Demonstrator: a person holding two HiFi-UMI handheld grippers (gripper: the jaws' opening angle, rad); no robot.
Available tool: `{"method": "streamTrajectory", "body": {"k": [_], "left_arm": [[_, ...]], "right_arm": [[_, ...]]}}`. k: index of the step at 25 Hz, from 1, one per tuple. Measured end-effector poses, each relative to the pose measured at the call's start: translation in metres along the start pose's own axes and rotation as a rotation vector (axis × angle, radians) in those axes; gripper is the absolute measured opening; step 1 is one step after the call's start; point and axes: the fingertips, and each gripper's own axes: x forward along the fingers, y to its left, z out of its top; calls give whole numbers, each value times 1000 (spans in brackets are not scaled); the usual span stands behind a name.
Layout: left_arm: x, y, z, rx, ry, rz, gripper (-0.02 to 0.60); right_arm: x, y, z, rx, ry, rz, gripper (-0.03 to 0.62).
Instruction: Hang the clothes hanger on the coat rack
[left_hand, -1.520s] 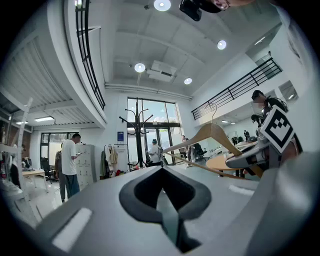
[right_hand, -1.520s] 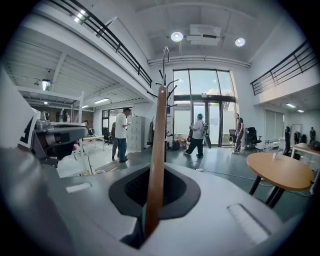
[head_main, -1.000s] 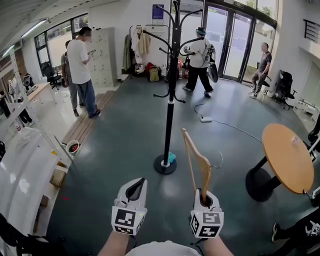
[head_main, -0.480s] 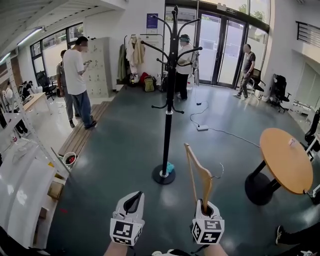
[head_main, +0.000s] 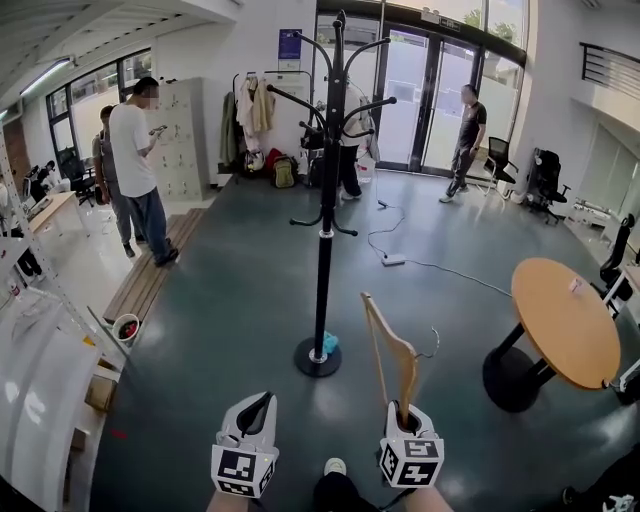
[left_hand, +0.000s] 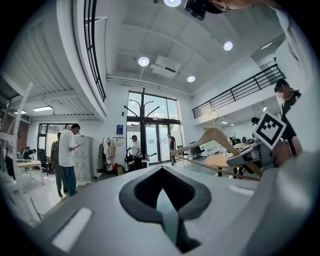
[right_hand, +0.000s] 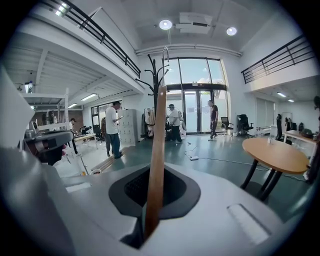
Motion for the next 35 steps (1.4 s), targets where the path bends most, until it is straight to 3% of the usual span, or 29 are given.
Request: {"method": "streamTrajectory", "body": {"k": [23, 35], "left_arm": [[229, 40, -4, 46, -26, 57, 0], [324, 90, 11, 64, -40, 10, 0]], "right_arm": [[216, -122, 84, 4, -39, 10, 28], [314, -128, 143, -19, -51, -17, 28]]}}
